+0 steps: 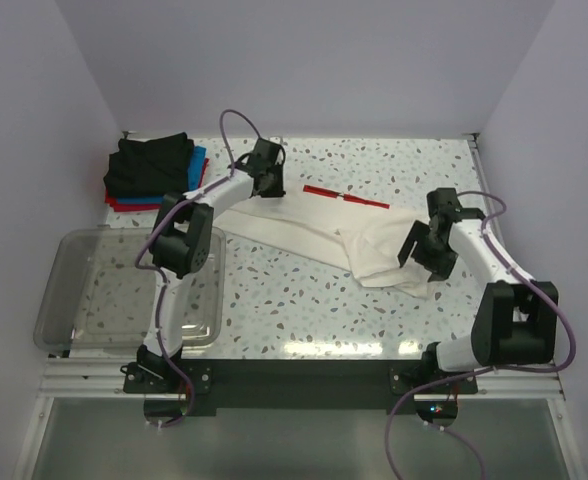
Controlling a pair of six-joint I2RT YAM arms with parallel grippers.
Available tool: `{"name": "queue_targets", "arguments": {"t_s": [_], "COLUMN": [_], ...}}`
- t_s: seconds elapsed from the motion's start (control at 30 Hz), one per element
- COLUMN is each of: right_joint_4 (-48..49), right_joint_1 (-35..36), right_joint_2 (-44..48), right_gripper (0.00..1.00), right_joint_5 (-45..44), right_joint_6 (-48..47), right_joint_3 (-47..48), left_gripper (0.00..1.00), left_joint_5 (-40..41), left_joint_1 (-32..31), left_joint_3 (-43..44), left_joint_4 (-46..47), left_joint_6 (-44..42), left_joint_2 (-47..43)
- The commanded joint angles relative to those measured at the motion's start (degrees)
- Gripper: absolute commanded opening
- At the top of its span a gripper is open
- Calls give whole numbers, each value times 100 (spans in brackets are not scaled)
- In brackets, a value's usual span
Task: Fold and stack the t-shirts
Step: Fold the tshirt
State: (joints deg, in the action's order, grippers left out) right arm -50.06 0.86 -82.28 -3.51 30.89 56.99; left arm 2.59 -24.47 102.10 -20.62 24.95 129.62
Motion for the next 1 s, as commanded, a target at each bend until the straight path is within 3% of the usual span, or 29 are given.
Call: {"name": "queue_targets", "arguments": {"t_s": [0.0,0.23,0.33,0.47,0.53,0.77,0.97], "right_joint_4": [-179,312,374,480,515,445,366], "right_joint_1": [10,10,10,10,10,10,177], "right_joint_2": [432,318,222,186,169,256,388], "right_gripper": [76,66,54,30,28,4,0], "right_joint_5": [-45,131,96,105,87,140,289], "right_joint_6": [127,198,119,92,92,4,13], "right_joint_3": [-258,-689,-751,-830,-848,-856,-918], "left_gripper": [25,24,24,24,24,24,27], "left_joint_5": [-126,-197,-233,-408,-505,-874,-1427], "left_joint_1": [48,-348,-506,-760,-831,-1200,-1280], "left_joint_3": [-199,-209,-182,-112,-59,-102,-393], "left_joint_4": [313,401,418,480,480,717,990], "left_joint_6": [89,-17,27,27,54,212,634], "left_joint_2": [-323,-482,-517,-508,-482,-464,-525]}}
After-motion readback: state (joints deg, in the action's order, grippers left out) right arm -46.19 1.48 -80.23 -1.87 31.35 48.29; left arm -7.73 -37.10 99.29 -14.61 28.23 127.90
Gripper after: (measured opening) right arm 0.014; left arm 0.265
